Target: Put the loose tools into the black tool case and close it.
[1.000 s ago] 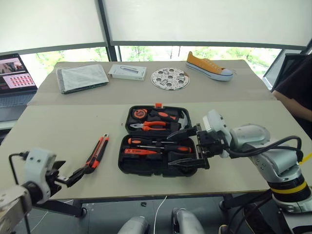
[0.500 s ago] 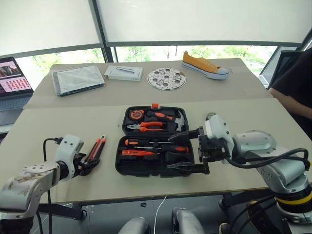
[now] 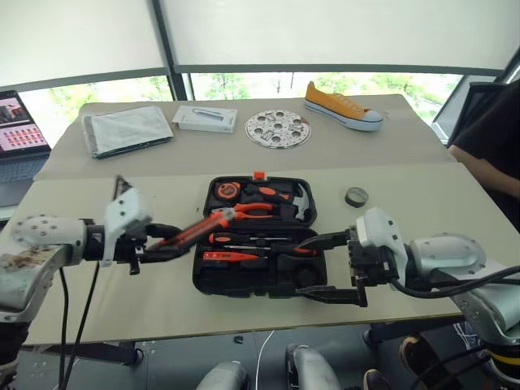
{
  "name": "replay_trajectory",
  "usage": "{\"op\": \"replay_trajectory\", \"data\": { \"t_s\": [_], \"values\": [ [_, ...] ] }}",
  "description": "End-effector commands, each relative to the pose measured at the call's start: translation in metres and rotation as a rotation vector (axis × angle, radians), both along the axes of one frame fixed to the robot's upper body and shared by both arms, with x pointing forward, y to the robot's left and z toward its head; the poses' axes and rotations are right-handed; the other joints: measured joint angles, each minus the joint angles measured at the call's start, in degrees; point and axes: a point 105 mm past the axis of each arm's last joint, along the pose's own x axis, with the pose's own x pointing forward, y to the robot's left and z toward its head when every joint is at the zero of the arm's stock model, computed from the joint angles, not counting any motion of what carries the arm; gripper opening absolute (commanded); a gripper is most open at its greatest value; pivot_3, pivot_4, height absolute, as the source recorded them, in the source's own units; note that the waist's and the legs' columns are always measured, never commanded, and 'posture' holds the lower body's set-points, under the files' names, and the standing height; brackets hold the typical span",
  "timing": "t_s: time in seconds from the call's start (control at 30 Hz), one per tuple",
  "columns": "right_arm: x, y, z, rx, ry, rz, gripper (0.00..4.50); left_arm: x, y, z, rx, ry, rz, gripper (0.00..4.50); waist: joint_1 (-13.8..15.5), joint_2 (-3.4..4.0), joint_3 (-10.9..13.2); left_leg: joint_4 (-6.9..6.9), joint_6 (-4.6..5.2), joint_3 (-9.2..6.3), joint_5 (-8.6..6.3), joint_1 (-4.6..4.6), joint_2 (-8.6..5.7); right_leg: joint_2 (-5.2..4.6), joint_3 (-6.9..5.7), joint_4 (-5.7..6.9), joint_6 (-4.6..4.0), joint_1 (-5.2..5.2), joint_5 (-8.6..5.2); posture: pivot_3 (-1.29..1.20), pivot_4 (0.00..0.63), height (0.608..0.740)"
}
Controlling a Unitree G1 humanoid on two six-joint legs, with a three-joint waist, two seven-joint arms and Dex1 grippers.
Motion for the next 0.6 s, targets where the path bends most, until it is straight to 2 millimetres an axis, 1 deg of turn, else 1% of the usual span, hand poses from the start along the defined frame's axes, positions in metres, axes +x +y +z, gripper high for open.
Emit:
{"op": "replay_trajectory", "data": {
  "t_s": [0.03,0.13,0.23,0.27,0.33,0.5,0.6],
  "values": [
    [-0.005,0.001,0.01,0.01,-0.069,-0.02,4.5,-0.01,-0.017,-0.013,0.106,0.047,-0.243,1.76,-0.02,0.0,0.0,0.0,0.0,0.0,0.0,-0.04,0.02,0.0,0.0,-0.02,-0.01,-0.02,0.0,0.0,0.15,0.737],
    [-0.006,0.002,0.01,0.016,-0.072,-0.036,4.5,-0.005,-0.024,-0.018,0.129,0.064,-0.291,1.76,-0.02,-0.01,0.01,0.09,0.03,-0.01,0.02,-0.17,0.07,0.0,0.05,-0.03,-0.04,-0.06,0.01,0.0,0.15,0.737],
    [-0.009,0.001,0.008,0.021,-0.073,-0.069,4.5,0.011,-0.04,-0.024,0.14,0.054,-0.317,1.76,0.45,-0.04,0.02,0.23,0.22,-0.06,0.11,-0.23,0.08,-0.01,0.1,0.04,-0.04,-0.06,0.02,0.0,0.15,0.737],
    [-0.01,0.0,0.007,0.023,-0.072,-0.078,4.5,0.016,-0.044,-0.024,0.141,0.047,-0.316,1.76,0.56,-0.04,0.03,0.27,0.46,-0.06,0.23,-0.26,0.08,-0.01,0.11,0.05,-0.03,-0.05,0.03,0.0,0.15,0.737],
    [-0.011,0.0,0.006,0.024,-0.074,-0.088,4.5,0.023,-0.047,-0.026,0.15,0.044,-0.306,1.76,0.58,-0.05,0.03,0.37,0.53,-0.16,0.23,-0.36,0.07,0.01,0.09,0.05,0.01,-0.05,0.05,0.0,0.15,0.737],
    [-0.01,0.001,0.006,0.031,-0.079,-0.111,4.5,0.027,-0.056,-0.025,0.157,0.064,-0.326,1.76,0.26,-0.06,0.04,0.59,0.56,-0.13,0.23,-0.5,0.06,0.02,0.15,0.24,0.0,-0.24,0.05,0.0,0.15,0.737],
    [-0.009,0.001,0.006,0.032,-0.081,-0.118,4.5,0.03,-0.059,-0.023,0.152,0.074,-0.309,1.76,0.34,-0.06,0.04,0.76,0.56,-0.14,0.23,-0.68,0.05,0.01,0.13,0.31,-0.01,-0.4,0.06,0.0,0.15,0.737]
  ]
}}
